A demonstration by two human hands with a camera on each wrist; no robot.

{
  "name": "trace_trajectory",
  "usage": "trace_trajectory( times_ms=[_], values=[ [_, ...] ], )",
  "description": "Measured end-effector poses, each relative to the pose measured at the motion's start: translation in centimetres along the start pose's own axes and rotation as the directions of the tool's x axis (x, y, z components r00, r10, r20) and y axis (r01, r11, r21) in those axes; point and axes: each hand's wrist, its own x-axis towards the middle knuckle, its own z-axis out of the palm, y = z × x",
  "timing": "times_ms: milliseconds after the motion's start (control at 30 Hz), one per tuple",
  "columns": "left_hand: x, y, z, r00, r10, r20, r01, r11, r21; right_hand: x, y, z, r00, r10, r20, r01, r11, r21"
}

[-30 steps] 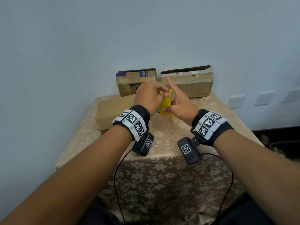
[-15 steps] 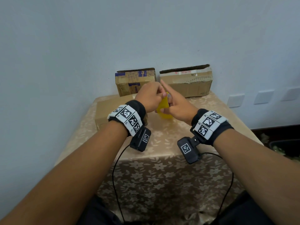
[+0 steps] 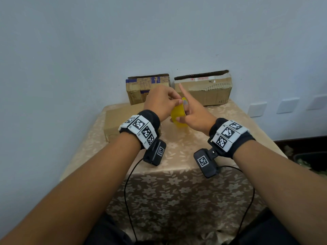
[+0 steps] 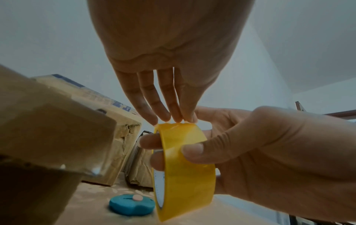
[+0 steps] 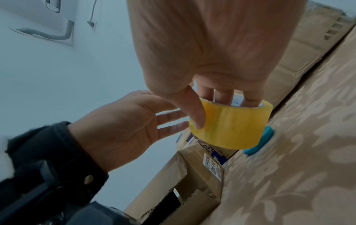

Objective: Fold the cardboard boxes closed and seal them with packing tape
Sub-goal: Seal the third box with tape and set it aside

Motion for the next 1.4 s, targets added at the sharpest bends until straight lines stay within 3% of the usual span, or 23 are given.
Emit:
trace_trajectory(
  times_ms=[133,300,467,700,933,1067,1200,1300,1400],
  values=[
    [-0.1,0.0,0.1,1.000,0.019,-0.016,-0.018,1.000,0.025,0.0,-0.1,0.0,1.000,0.008,0.014,-0.008,1.000,-0.010],
    [-0.1,0.2,0.6,0.995,0.097,0.036,-0.102,0.973,0.209,-0.3,-0.6,0.2,0.999,0.014,0.032,-0.013,1.000,-0.025],
    [-0.2,0.0,0.7,0.988,0.120,0.099,-0.142,0.954,0.264,-0.3,-0.5,0.0,0.997,0.055,-0.054,-0.055,0.998,-0.006],
    [-0.6,-0.3,0.6,0.982,0.158,0.103,-0.174,0.971,0.164,-0.2,-0.4,0.1,0.992,0.082,-0.095,-0.080,0.996,0.029],
    [-0.9,-0.3,0.1,0.993,0.090,0.080,-0.093,0.995,0.033,-0.6,-0.9,0.4,0.994,0.095,-0.059,-0.088,0.991,0.099],
    [-0.9,-0.4,-0.2,0.991,0.064,0.119,-0.071,0.995,0.064,-0.7,-1.1,0.7,0.992,0.118,-0.052,-0.112,0.988,0.106],
    [-0.9,0.8,-0.5,0.981,0.115,0.154,-0.115,0.993,-0.007,-0.4,-0.7,-0.1,0.973,0.145,-0.181,-0.126,0.985,0.116],
    [-0.3,2.0,-1.0,0.983,0.158,0.090,-0.148,0.984,-0.102,-0.2,-0.4,0.3,0.980,0.126,-0.152,-0.105,0.985,0.140],
    [0.3,2.0,-1.1,0.991,0.126,0.033,-0.121,0.984,-0.133,-0.4,0.0,0.4,0.983,0.116,-0.143,-0.101,0.989,0.110]
  ],
)
